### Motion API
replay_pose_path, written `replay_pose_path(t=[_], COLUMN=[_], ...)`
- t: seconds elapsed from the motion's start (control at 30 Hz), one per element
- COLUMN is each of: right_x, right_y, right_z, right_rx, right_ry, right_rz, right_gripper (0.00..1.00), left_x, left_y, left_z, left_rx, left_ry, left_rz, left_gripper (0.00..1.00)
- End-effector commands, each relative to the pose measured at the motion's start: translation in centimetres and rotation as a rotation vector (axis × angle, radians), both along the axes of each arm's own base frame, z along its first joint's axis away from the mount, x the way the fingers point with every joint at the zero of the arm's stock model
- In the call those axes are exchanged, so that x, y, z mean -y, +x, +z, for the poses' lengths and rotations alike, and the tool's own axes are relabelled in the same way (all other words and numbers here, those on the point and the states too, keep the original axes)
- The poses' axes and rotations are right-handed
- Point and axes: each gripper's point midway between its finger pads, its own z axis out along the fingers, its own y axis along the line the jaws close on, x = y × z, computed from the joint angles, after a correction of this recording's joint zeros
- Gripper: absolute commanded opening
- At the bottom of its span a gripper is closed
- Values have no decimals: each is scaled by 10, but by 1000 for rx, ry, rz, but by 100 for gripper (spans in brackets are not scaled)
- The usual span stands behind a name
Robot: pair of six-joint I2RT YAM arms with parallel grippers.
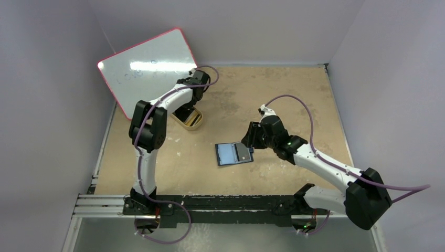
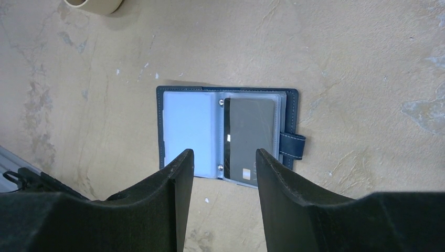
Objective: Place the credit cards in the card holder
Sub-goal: Pick up the credit card from the storage box.
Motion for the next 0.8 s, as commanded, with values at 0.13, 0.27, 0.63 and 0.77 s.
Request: replay_pose_path(t=[0.13, 0.27, 0.63, 0.77], right_x=[-5, -5, -3, -3], right_y=[11, 11, 8, 9], right_z=[22, 24, 21, 22], right_rx=[62, 62, 56, 59], right_ry=[12, 17, 16, 14], right_rz=[-2, -2, -6, -6], right_gripper=[50, 50, 50, 50], left_x=[-7, -9, -12, -13], left_y=[10, 9, 9, 10], left_z=[9, 5, 18, 22], left_rx=[33, 17, 36, 37], left_ry=[8, 3, 13, 24], left_rz=[4, -1, 1, 3], left_gripper=[57, 57, 51, 43])
